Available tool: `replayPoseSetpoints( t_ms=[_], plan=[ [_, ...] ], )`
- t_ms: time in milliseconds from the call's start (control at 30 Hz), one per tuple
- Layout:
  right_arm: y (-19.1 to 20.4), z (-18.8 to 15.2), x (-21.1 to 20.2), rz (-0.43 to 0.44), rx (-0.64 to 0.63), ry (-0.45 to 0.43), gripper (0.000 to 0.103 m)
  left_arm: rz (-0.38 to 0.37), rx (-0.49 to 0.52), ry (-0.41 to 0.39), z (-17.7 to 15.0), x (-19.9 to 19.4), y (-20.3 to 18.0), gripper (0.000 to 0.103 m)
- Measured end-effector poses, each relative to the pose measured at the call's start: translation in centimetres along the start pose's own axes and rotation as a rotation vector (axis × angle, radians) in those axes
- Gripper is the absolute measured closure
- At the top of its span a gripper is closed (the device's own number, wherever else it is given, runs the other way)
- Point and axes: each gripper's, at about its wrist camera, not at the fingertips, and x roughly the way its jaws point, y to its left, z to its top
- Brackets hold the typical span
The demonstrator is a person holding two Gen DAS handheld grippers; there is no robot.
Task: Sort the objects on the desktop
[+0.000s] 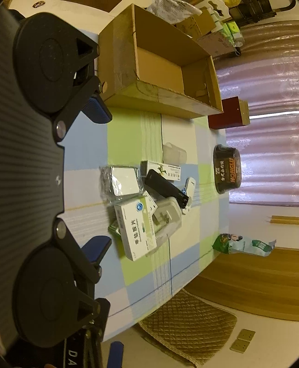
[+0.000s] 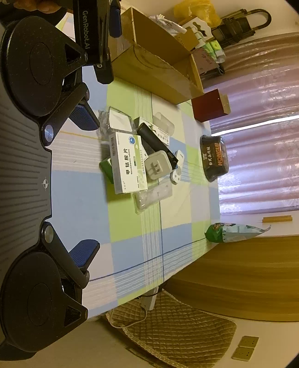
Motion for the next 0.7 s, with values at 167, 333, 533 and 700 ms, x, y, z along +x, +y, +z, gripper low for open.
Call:
replayPoseSetpoints(
  t_ms=[167, 333, 533, 700],
  plan=[
    [0.3, 0.1, -0.2, -0.002, -0.002, 0.003, 0.0, -0.016, -0.021, 0.017, -0.5, 0.5, 0.4, 0.001],
    [0.3, -0.1, 0.3, 0.002, 0.003, 0.015, 0.0, -0.032, -0.042, 0.035, -1.0, 1.1, 0.7, 0.001],
    [0.4, -0.1, 0.6, 0.001, -0.001, 0.022, 0.0, -0.029, -0.041, 0.044, -0.5, 0.9, 0.6, 0.001],
    [0.6, -0.1, 0.7, -0.001, -0.006, 0.026, 0.0, -0.027, -0.045, 0.044, -0.6, 0.9, 0.6, 0.001]
  ],
)
